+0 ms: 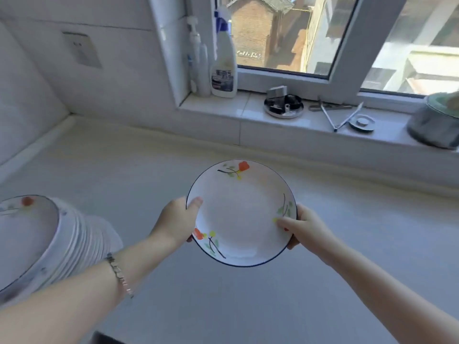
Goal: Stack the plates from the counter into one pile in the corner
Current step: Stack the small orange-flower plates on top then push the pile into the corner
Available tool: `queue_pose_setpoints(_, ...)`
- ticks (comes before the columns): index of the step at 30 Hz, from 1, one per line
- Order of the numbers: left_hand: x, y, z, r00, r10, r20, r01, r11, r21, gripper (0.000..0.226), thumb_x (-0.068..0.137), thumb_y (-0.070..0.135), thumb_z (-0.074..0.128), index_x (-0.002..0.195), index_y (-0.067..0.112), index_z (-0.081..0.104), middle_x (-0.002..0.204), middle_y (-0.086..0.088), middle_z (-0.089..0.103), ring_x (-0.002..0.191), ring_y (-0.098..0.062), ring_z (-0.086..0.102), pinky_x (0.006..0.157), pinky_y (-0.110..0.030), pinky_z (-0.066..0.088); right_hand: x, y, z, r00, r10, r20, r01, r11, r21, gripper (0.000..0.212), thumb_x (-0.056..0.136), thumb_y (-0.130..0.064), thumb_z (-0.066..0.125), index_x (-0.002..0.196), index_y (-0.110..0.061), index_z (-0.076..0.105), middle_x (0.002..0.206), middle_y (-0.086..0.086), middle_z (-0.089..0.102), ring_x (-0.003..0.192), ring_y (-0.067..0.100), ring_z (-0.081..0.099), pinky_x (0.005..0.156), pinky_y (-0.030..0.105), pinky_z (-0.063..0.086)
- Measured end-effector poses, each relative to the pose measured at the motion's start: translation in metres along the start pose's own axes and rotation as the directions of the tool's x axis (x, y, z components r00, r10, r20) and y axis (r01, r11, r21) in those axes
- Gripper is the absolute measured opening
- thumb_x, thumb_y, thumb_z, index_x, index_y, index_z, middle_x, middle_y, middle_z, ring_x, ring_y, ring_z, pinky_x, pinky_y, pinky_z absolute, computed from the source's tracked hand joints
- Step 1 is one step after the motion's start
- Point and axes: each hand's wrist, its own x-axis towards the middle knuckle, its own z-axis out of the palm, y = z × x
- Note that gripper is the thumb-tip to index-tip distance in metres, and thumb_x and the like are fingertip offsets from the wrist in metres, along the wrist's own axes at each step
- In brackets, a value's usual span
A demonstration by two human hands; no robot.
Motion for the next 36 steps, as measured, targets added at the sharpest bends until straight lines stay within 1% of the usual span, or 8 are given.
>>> queue_pose_setpoints(4, -0.002, -0.060, -0.102, 0.989, 0.017, -0.145, -0.009, 0.998, 0.055, 0.042, 0.098, 0.029, 0.038, 0.061, 0.010, 0.035, 0.052, -0.004, 0.038, 0.025, -0.003, 0.049, 0.037, -0.019, 0.033, 0.013, -0.060, 0.101, 0.994, -0.084, 0.075, 0.090, 0.994, -0.069, 0.015, 0.087, -0.007, 0.055, 0.079, -0.019, 0.053, 0.066, -0.001, 0.052, 0.046, 0.013, 0.049, 0.040, 0.019, 0.043)
queue_pose_setpoints(8, -0.002, -0.123, -0.190, 0.960, 0.004, -0.278, 0.040, 0.987, 0.154, 0.045, 0.096, 0.038, 0.038, 0.060, 0.011, 0.036, 0.058, -0.005, 0.041, 0.053, -0.021, 0.046, 0.054, -0.030, 0.028, 0.019, -0.103, 0.192, 0.973, -0.172, 0.154, 0.188, 0.978, -0.095, 0.011, 0.088, -0.009, 0.053, 0.096, -0.017, 0.052, 0.065, -0.002, 0.055, 0.036, 0.008, 0.047, 0.046, 0.026, 0.041)
queue_pose_setpoints(12, -0.007, -0.180, -0.257, 0.947, -0.058, -0.316, 0.131, 0.968, 0.213, 0.051, 0.094, 0.044, 0.036, 0.067, 0.003, 0.051, 0.064, -0.012, 0.061, 0.068, -0.033, 0.059, 0.064, -0.036, 0.046, 0.022, -0.132, 0.269, 0.948, -0.253, 0.192, 0.290, 0.936, -0.199, 0.012, 0.088, -0.018, 0.052, 0.098, -0.024, 0.048, 0.065, -0.006, 0.053, 0.041, 0.010, 0.044, 0.048, 0.026, 0.039)
queue_pose_setpoints(17, -0.012, -0.233, -0.298, 0.929, -0.149, -0.339, 0.249, 0.929, 0.275, 0.050, 0.094, 0.046, 0.037, 0.056, 0.013, 0.037, 0.058, -0.006, 0.049, 0.066, -0.031, 0.055, 0.058, -0.030, 0.032, 0.023, -0.151, 0.337, 0.937, -0.201, 0.284, 0.289, 0.904, -0.314, 0.028, 0.087, -0.022, 0.051, 0.115, -0.024, 0.044, 0.083, -0.005, 0.060, 0.055, 0.009, 0.055, 0.058, 0.029, 0.047)
queue_pose_setpoints(25, -0.013, -0.275, -0.306, 0.915, -0.278, -0.292, 0.389, 0.800, 0.458, 0.054, 0.093, 0.053, 0.030, 0.087, 0.008, 0.059, 0.076, -0.004, 0.060, 0.081, -0.026, 0.061, 0.064, -0.028, 0.040, 0.029, -0.160, 0.371, 0.952, -0.076, 0.298, 0.267, 0.684, -0.679, 0.043, 0.086, -0.035, 0.048, 0.127, -0.024, 0.039, 0.100, 0.006, 0.065, 0.090, 0.030, 0.063, 0.077, 0.036, 0.053)
queue_pose_setpoints(30, -0.015, -0.262, -0.304, 0.913, -0.294, -0.284, 0.408, 0.707, 0.578, 0.051, 0.094, 0.055, 0.029, 0.063, 0.015, 0.038, 0.062, 0.003, 0.045, 0.067, -0.022, 0.048, 0.052, -0.023, 0.028, 0.035, -0.158, 0.369, 0.953, -0.012, 0.302, 0.249, 0.594, -0.765, 0.036, 0.081, -0.040, 0.049, 0.111, -0.020, 0.047, 0.099, 0.002, 0.067, 0.088, 0.028, 0.064, 0.075, 0.034, 0.054)
queue_pose_setpoints(34, -0.018, -0.260, -0.302, 0.906, -0.263, -0.330, 0.420, 0.643, 0.640, 0.049, 0.092, 0.056, 0.030, 0.064, 0.016, 0.038, 0.062, 0.004, 0.046, 0.067, -0.022, 0.050, 0.050, -0.021, 0.027, 0.034, -0.159, 0.366, 0.949, -0.026, 0.313, 0.270, 0.579, -0.769, 0.037, 0.083, -0.040, 0.048, 0.114, -0.021, 0.047, 0.102, 0.002, 0.066, 0.091, 0.028, 0.064, 0.075, 0.032, 0.052)
queue_pose_setpoints(36, -0.021, -0.263, -0.298, 0.893, -0.203, -0.403, 0.420, 0.702, 0.576, 0.041, 0.092, 0.051, 0.035, 0.071, 0.016, 0.040, 0.071, 0.001, 0.053, 0.075, -0.025, 0.053, 0.054, -0.024, 0.032, 0.033, -0.158, 0.364, 0.947, -0.059, 0.316, 0.294, 0.557, -0.777, 0.043, 0.084, -0.043, 0.049, 0.122, -0.023, 0.044, 0.107, 0.002, 0.063, 0.098, 0.026, 0.061, 0.079, 0.032, 0.051)
